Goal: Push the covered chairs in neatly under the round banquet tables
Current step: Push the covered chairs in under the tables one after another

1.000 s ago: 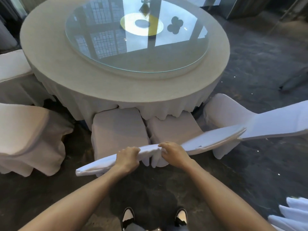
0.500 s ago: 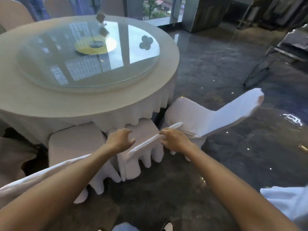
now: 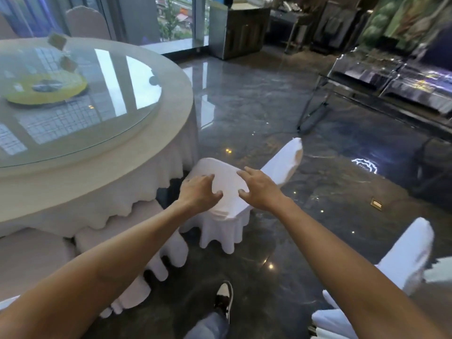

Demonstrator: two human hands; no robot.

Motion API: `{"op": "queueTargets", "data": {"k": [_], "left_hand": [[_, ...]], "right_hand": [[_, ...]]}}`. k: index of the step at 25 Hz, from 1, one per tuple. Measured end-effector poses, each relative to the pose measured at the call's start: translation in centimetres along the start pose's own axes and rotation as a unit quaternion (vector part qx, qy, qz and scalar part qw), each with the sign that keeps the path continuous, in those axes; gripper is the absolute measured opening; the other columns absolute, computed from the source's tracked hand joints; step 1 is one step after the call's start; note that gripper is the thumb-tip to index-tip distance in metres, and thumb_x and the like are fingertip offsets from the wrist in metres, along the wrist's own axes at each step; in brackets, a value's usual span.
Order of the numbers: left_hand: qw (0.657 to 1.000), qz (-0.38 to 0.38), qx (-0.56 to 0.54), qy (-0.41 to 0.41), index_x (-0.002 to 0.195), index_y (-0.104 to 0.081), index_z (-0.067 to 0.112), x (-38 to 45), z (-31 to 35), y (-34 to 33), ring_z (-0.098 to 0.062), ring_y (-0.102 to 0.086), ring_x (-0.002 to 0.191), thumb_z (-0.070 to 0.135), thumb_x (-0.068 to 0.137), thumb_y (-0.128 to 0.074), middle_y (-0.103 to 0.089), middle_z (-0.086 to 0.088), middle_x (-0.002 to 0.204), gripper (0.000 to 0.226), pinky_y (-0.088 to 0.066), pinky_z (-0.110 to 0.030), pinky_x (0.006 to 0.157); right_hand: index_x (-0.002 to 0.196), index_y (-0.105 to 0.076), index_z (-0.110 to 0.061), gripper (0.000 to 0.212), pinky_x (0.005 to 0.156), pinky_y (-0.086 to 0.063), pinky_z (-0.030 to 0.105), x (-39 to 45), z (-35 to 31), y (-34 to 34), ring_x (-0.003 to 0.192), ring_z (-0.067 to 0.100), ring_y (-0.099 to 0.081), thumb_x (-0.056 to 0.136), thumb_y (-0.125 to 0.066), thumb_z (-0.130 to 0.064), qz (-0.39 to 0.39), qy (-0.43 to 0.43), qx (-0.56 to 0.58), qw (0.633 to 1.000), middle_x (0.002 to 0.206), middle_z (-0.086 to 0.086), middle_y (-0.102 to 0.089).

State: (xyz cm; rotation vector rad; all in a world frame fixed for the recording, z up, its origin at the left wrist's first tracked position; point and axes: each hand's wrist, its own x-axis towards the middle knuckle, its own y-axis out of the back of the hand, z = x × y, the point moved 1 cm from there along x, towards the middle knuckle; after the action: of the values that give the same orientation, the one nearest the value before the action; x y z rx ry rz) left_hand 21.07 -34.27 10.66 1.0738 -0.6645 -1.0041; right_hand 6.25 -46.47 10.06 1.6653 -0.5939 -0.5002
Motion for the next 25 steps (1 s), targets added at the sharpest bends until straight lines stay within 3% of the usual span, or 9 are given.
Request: {"op": "queueTargets", "data": {"k": [3,7,15,20,23,25], "left_hand": [[0.999,-0.007,-0.03,-0.014,0.142,-0.044,0.016,5.2,2.8,-3.1,-0.025,-0.055,0.122,0.049,0.089,-0.058,-0.056,-0.006,0.138,0.064,-0.043,-0.041,0.102],[0.997,-0.049,-0.053,-0.014,0.145,-0.038,0.017,12.9,7.7,-7.6,-0.026,-0.049,0.13,0.056,0.087,-0.056,-0.049,-0.005,0.146,0.072,-0.041,-0.043,0.104],[0.991,-0.121,-0.063,-0.013,0.14,-0.041,0.02,23.7,16.8,-14.7,-0.026,-0.055,0.12,0.061,0.081,-0.06,-0.055,-0.003,0.137,0.074,-0.049,-0.043,0.095],[0.98,-0.171,-0.097,0.036,0.127,-0.051,0.019,28.8,21.5,-19.9,-0.024,-0.06,0.101,0.064,0.072,-0.064,-0.063,-0.001,0.12,0.072,-0.052,-0.04,0.084],[0.973,-0.185,-0.103,0.092,0.111,-0.053,0.018,30.5,24.3,-22.8,-0.025,-0.059,0.091,0.046,0.078,-0.068,-0.063,-0.006,0.11,0.046,-0.053,-0.041,0.081],[0.968,-0.157,-0.123,0.155,0.118,-0.051,0.018,30.2,25.4,-24.3,-0.029,-0.06,0.099,0.035,0.084,-0.065,-0.06,-0.006,0.116,0.041,-0.052,-0.041,0.087]], "right_hand": [[0.15,-0.031,-0.012,0.071,0.114,-0.03,0.045,2.4,5.2,0.4,0.14,0.036,-0.033,0.088,-0.063,-0.028,0.027,-0.012,-0.014,0.999,0.154,0.021,-0.031],[0.153,-0.024,-0.01,0.075,0.116,-0.026,0.043,6.2,12.8,0.6,0.143,0.034,-0.026,0.089,-0.062,-0.02,0.016,-0.021,0.003,1.0,0.157,0.021,-0.024],[0.152,-0.028,-0.013,0.074,0.119,-0.019,0.046,12.1,26.9,-1.1,0.146,0.031,-0.02,0.085,-0.058,-0.016,-0.064,-0.027,-0.025,0.997,0.159,0.019,-0.02],[0.14,-0.045,-0.02,0.067,0.119,-0.006,0.054,15.9,36.3,-2.2,0.146,0.029,-0.014,0.075,-0.063,-0.028,-0.157,0.064,-0.085,0.982,0.153,0.012,-0.029],[0.134,-0.047,-0.022,0.065,0.118,-0.015,0.052,19.3,41.6,-3.7,0.142,0.026,-0.026,0.072,-0.065,-0.016,-0.156,0.169,-0.102,0.968,0.139,0.003,-0.044],[0.131,-0.05,-0.018,0.06,0.117,-0.014,0.051,21.8,43.5,-4.4,0.139,0.028,-0.034,0.073,-0.064,-0.011,-0.158,0.211,-0.107,0.959,0.135,0.004,-0.05]]}}
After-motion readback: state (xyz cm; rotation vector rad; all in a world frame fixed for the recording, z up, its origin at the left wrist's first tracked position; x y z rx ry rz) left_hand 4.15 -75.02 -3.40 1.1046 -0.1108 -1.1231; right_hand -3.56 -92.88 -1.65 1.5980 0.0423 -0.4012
